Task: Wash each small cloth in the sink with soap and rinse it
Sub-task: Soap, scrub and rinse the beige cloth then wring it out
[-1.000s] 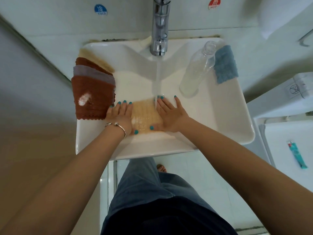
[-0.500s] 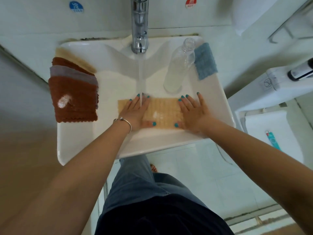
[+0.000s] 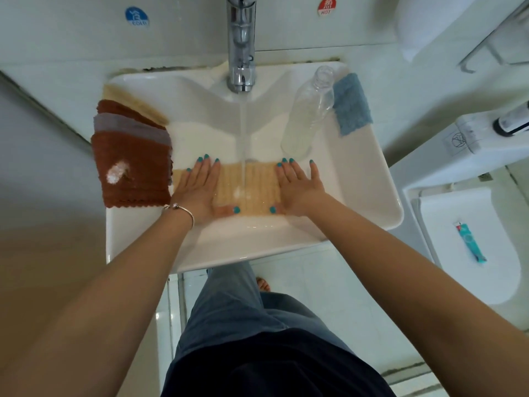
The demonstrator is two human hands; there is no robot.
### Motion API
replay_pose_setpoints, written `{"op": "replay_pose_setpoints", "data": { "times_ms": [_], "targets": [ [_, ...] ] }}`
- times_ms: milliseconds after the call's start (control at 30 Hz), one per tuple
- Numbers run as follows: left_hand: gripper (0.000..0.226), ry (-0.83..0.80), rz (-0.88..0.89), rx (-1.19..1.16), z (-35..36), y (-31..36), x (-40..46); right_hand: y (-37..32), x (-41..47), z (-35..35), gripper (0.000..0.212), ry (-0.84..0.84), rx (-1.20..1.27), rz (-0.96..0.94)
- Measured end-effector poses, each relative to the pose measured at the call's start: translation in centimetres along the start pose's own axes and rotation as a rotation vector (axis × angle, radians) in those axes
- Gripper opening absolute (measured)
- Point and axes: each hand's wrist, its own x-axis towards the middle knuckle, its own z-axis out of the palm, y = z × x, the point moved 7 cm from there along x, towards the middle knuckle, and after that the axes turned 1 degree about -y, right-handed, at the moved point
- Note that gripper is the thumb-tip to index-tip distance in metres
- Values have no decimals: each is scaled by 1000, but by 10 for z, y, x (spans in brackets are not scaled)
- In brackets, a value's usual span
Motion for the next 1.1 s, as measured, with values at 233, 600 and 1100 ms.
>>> {"op": "replay_pose_setpoints", "data": {
  "times_ms": [233,600,1100],
  "targets": [
    [137,3,-42,-35,4,21,-1,11,-9,1,98,-29,-28,66],
    [144,21,-171,-81,8,19,-17,-22,-63,-80,97,324,752,-137],
    [137,78,-169,-82,0,20,-19,-28,-83,-271,82,937,508,-100]
  ]
}}
